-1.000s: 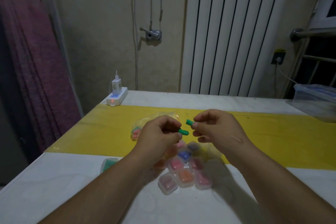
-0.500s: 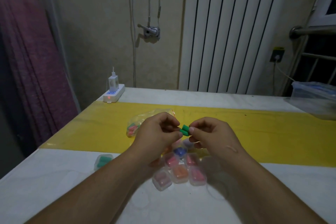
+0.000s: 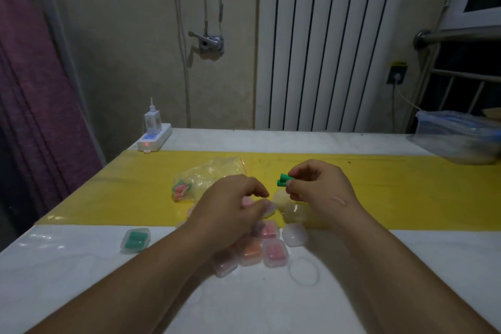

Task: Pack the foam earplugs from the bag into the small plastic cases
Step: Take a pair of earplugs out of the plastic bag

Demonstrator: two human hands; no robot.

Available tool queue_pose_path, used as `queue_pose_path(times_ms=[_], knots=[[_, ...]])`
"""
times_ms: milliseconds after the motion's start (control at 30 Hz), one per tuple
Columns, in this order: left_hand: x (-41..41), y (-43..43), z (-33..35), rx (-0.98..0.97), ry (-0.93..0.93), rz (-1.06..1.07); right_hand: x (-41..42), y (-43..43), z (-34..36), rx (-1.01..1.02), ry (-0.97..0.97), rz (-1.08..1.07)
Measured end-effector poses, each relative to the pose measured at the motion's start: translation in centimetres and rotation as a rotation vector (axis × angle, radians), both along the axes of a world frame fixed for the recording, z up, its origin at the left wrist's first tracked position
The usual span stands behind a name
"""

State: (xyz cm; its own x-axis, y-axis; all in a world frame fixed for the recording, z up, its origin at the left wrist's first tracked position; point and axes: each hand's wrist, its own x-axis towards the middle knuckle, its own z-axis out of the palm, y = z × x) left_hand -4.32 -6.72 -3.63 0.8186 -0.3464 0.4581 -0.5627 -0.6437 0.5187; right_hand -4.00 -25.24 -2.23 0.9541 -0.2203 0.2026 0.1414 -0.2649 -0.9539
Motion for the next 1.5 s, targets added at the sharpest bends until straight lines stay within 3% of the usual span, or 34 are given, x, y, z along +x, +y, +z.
queue_pose_path(times_ms=[133, 267, 533, 900, 967, 1033, 1167, 1233, 1500], knots=[[-0.7, -1.1, -0.5, 0.372, -0.107, -0.306, 0.3, -0.5, -0.3, 0.005, 0.011, -0.044], [-1.0, -1.4, -0.9, 0.616, -0.146, -0.359, 0.4, -0.5, -0.4, -0.007, 0.008, -0.058], [-0.8, -1.3, -0.5, 0.404, -0.159, -0.256, 0.5, -0.1, -0.5, 0.000, 0.003, -0.041], [-1.3, -1.6, -0.8, 0.533, -0.154, -0.234, 0.4, 0.3, -0.4, -0.015, 0.002, -0.051], [-1.2, -1.6, -0.6, 0.456, -0.168, -0.240, 0.3, 0.3, -0.3, 0.009, 0.003, -0.050], [-1.2, -1.2, 0.0, 0.245, -0.097, -0.226, 0.1, 0.4, -0.2, 0.052, 0.001, -0.044], [-1.1, 0.2, 0.7, -0.268, 0.255, -0.212, -0.2, 0.5, -0.1, 0.027, -0.013, -0.038], [-1.0, 0.9, 0.8, -0.429, 0.368, -0.201, -0.4, 0.8, -0.1, -0.002, -0.015, -0.022], [0.3, 2.5, 0.8, -0.558, 0.367, -0.209, -1.6, 2.1, 0.3, 0.068, -0.033, 0.124]])
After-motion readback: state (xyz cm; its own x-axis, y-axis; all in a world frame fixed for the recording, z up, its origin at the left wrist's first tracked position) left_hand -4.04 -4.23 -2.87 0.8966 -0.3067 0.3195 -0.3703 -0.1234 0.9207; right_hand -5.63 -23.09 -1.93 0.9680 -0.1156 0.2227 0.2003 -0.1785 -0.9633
